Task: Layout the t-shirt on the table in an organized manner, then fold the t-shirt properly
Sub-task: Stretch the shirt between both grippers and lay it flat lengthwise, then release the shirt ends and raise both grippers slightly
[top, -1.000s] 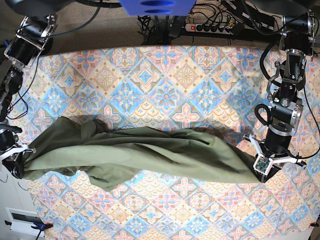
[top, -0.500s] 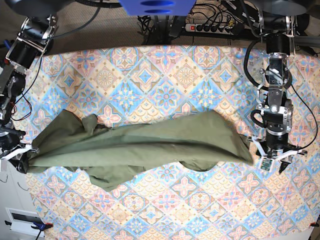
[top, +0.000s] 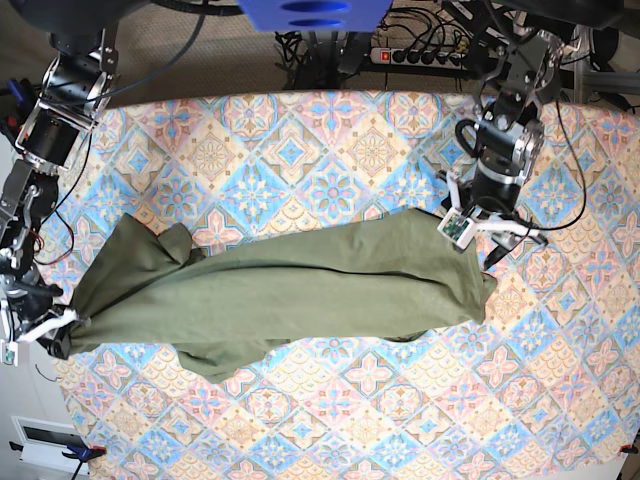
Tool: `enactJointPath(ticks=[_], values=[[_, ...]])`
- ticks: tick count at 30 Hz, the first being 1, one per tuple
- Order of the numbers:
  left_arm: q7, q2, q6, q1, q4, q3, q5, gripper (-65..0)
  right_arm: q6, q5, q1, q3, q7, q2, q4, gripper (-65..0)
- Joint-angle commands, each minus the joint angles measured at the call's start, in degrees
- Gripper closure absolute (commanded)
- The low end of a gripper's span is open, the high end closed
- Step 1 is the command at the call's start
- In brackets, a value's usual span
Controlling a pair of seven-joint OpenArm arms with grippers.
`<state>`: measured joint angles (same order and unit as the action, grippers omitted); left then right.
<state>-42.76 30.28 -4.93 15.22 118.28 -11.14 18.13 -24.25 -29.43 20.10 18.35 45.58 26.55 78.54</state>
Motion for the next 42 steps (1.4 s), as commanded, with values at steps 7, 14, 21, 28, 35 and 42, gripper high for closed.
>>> enactJointPath(ticks=[7,14,21,28,35,42], values=[[0.9,2.2,0.2,3.9,-3.9,-4.3,0.1,-28.8,-0.6,-1.4,1.9,0.2,-2.5,1.5,1.9,-1.1],[0.9,0.5,0.6,-1.9,-14.8,-11.0,0.2,-28.8,-0.6,-1.4,1.7,0.2,-2.4,1.4,3.7,-1.1],[1.3,-0.7,0.8,-9.3,-22.1,-15.7,0.1,-28.3,-0.6,-1.2,1.6,0.2,-2.2,1.4,4.0,-1.1],[1.0,-1.5,0.8,-10.1,-18.5,-16.0,0.1,-28.2,-0.5,5.3,1.9,-1.2,-2.7,1.3,2.3,-6.2],[1.2,-1.3,0.8,-10.2,-18.5,-15.9,0.1,-28.2,-0.4,16.9,1.7,-7.2,-1.7,0.2,3.4,-24.8],[1.3,-1.2,0.8,-10.1,-18.5,-15.7,0.1,-28.2,-0.4,18.5,-3.4,-7.2,1.9,0.1,7.0,-25.1]])
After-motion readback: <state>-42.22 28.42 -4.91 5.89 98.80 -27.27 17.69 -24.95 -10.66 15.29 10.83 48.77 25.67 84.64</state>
